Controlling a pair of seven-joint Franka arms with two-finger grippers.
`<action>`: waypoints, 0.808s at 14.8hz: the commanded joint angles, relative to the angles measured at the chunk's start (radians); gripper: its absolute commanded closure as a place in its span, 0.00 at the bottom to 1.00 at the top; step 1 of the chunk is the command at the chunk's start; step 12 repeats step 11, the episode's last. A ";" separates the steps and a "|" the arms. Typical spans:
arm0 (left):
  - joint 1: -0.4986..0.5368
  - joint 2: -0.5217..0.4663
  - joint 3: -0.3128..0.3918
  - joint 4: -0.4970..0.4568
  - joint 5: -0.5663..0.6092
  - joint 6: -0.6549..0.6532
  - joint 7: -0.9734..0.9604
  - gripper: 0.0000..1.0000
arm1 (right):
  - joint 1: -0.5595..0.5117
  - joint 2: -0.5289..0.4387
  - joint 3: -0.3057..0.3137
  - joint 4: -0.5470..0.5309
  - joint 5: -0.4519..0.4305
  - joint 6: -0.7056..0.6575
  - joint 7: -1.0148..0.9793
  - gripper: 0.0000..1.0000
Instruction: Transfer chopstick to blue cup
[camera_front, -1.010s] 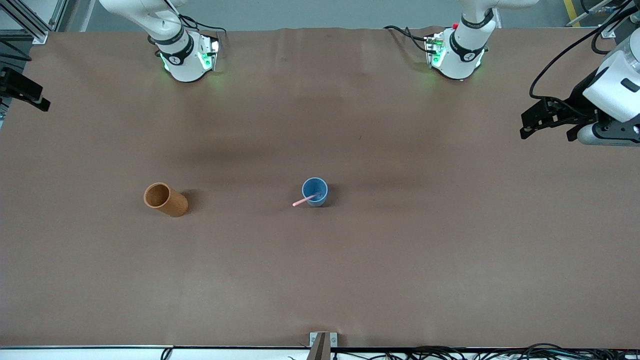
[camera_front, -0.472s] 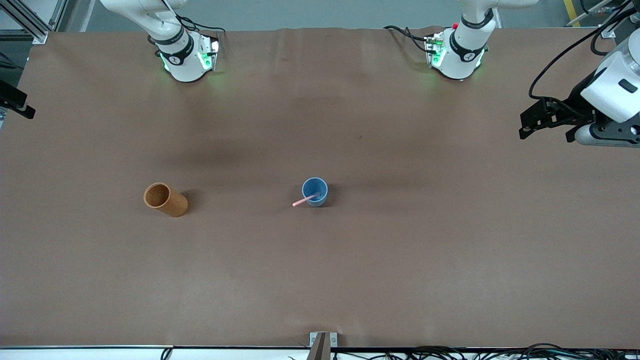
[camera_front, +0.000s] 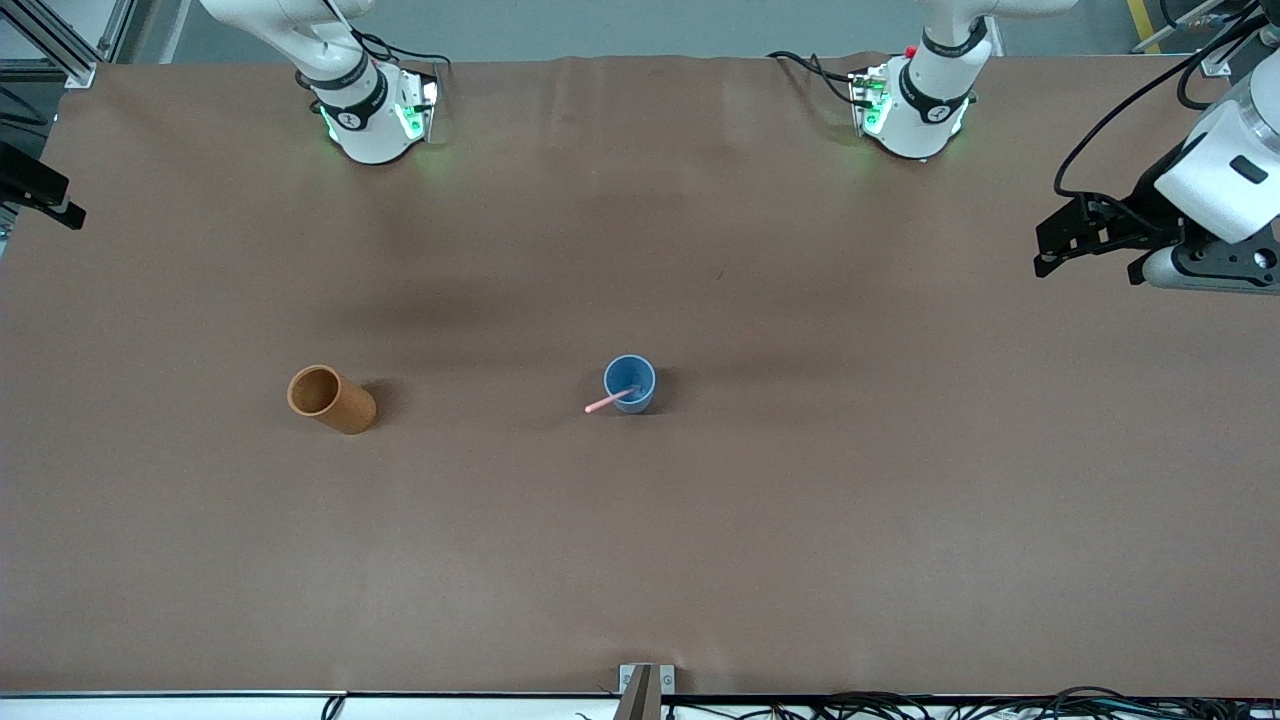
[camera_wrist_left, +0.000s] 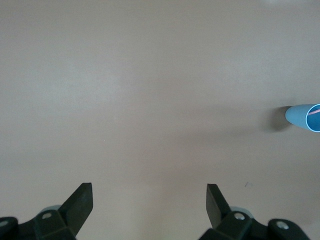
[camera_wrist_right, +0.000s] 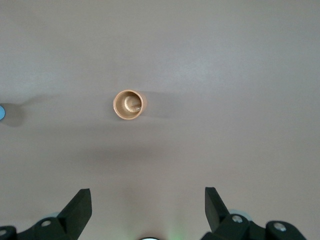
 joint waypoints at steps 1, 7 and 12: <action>0.002 0.010 -0.002 0.017 0.006 -0.001 -0.001 0.00 | -0.007 -0.042 0.006 -0.053 0.032 0.016 0.004 0.00; 0.004 0.010 -0.002 0.015 0.006 -0.001 0.001 0.00 | -0.007 -0.054 0.004 -0.077 0.035 0.016 0.003 0.00; 0.004 0.010 -0.002 0.017 0.006 -0.001 0.001 0.00 | -0.007 -0.057 0.004 -0.093 0.035 0.019 0.003 0.00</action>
